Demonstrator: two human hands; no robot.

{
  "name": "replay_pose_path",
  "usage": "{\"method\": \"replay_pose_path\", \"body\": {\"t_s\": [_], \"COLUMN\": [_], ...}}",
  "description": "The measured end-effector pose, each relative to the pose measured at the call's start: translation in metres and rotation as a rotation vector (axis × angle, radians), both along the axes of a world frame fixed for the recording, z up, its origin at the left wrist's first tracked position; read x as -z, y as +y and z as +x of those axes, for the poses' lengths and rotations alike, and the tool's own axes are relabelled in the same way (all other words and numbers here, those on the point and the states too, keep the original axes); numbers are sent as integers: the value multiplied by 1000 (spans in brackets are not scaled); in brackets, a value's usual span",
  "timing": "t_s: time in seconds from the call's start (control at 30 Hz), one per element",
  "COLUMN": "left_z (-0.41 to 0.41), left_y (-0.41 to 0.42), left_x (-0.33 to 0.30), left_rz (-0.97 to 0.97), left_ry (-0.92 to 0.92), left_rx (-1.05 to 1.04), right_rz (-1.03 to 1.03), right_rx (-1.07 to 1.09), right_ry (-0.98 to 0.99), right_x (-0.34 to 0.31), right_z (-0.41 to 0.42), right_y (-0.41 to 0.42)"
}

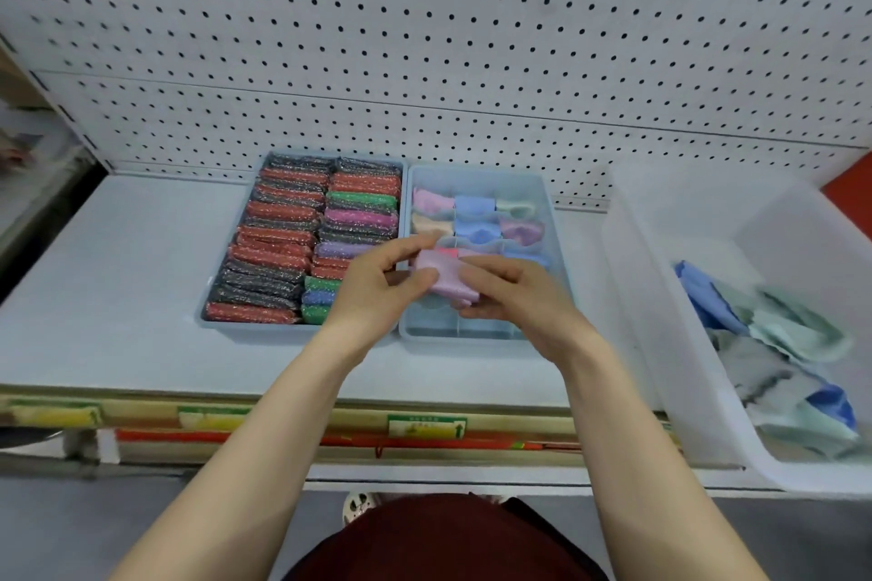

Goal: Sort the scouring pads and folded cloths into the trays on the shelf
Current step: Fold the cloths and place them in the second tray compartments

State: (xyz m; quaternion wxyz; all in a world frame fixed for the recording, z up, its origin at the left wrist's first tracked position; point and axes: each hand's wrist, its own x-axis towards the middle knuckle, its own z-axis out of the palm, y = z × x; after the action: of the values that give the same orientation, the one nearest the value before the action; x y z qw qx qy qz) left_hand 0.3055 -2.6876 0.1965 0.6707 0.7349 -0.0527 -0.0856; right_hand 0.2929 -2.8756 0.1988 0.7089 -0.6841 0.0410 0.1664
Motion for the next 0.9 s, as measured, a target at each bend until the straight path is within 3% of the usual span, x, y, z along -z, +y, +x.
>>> {"method": "replay_pose_path", "body": {"t_s": [0.1, 0.17, 0.27, 0.5, 0.77, 0.9], "left_z": [0, -1, -3, -1, -5, -5], "left_y": [11, 21, 28, 27, 27, 28], "left_x": [13, 25, 43, 57, 57, 57], "left_rz": [362, 642, 805, 861, 851, 858], "left_ry": [-202, -368, -495, -599, -599, -584], "left_rx": [-18, -13, 35, 14, 5, 5], "right_rz": [-139, -360, -681, -906, -1026, -1112], "right_rx": [85, 180, 133, -1, -53, -121], "right_ry": [-69, -185, -316, -469, -460, -343], "right_x": [12, 20, 29, 57, 62, 57], "right_z": [4, 11, 19, 32, 42, 45], "right_y": [-1, -7, -5, 28, 29, 30]}}
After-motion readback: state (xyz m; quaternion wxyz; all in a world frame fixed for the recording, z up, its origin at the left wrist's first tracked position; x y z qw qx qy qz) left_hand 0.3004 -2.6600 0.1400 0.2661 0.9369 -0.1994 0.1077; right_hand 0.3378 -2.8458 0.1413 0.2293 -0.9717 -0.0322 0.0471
